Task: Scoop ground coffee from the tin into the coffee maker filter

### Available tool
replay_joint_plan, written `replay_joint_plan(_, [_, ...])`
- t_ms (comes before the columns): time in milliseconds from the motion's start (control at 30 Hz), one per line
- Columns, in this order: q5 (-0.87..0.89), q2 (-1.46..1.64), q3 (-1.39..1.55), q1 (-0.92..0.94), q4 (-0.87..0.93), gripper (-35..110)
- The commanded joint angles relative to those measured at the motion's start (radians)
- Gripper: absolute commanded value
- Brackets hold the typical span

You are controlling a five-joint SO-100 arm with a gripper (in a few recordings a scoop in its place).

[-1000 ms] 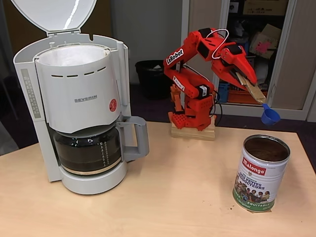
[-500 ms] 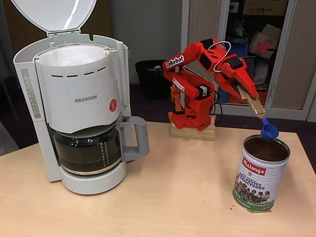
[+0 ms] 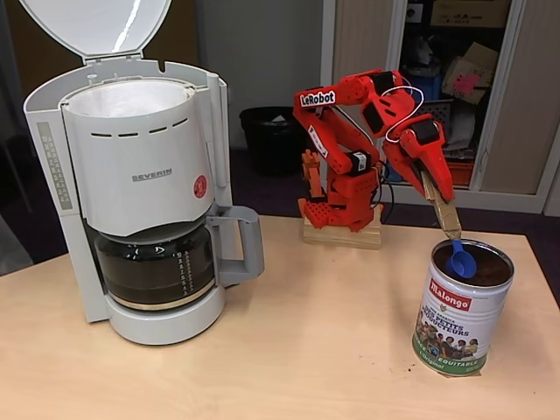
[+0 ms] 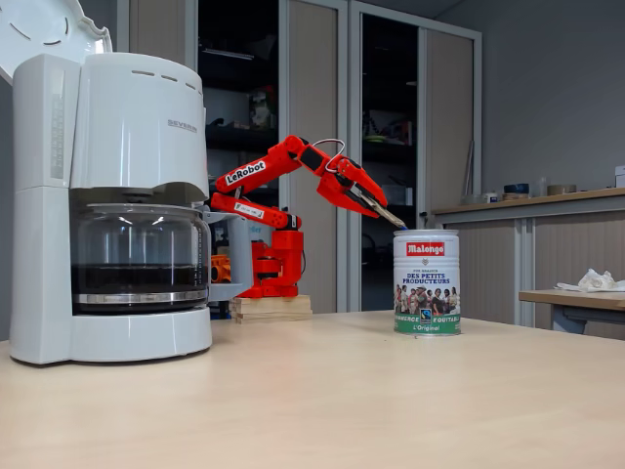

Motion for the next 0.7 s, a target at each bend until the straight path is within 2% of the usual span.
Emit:
replay_joint_plan(0, [-0.006, -0.02, -0.052, 0.002, 0.017, 0])
replay_joint_plan(667, [0.015, -0.252, -0.336, 0.011, 0.12, 0])
